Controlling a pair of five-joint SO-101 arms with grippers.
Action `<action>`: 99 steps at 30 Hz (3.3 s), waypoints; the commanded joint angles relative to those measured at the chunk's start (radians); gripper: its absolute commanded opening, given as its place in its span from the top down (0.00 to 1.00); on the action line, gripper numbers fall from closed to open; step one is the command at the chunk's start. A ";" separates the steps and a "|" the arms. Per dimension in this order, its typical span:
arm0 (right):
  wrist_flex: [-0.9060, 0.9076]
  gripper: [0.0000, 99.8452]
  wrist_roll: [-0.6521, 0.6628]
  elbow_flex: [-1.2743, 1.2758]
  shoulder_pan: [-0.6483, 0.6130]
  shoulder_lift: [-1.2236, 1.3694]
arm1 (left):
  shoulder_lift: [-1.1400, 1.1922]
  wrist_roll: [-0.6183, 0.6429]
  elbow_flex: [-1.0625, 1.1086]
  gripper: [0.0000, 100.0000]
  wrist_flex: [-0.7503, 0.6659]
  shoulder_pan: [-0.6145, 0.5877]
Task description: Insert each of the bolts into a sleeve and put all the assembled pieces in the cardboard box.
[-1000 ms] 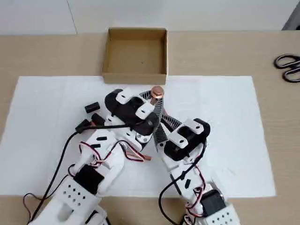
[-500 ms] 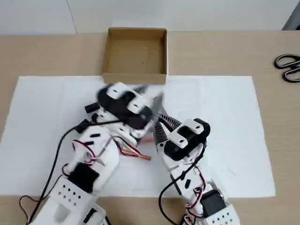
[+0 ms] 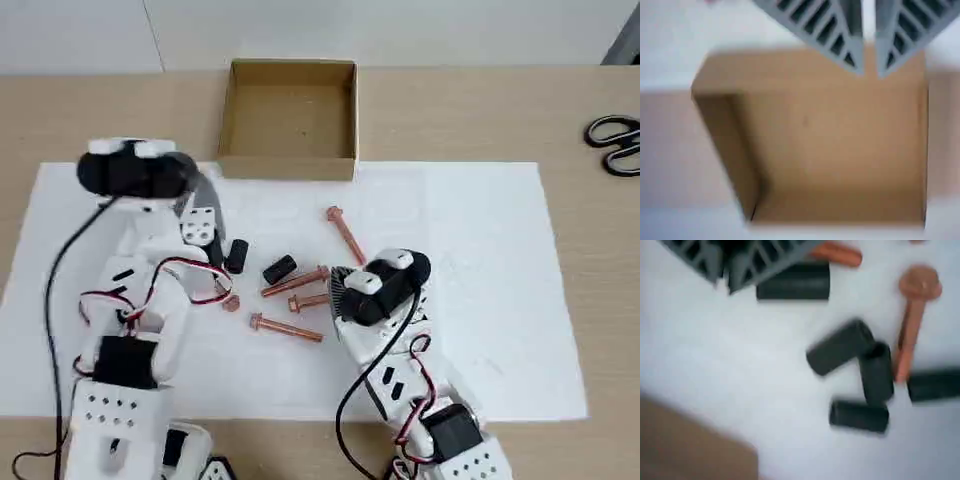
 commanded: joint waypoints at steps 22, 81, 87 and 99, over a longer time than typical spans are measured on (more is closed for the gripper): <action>0.295 1.00 -0.057 -0.644 0.127 0.587 | -0.008 0.249 -0.209 0.99 0.637 -0.264; 0.366 0.86 -0.764 -1.847 -0.222 2.183 | -0.017 -0.215 0.177 0.99 0.387 -0.991; 0.349 0.86 -0.764 -1.854 -0.223 2.249 | -0.017 -0.215 0.177 0.99 0.387 -0.991; 0.325 0.86 -0.763 -1.854 -0.278 2.264 | -0.017 -0.212 0.177 0.99 0.387 -0.991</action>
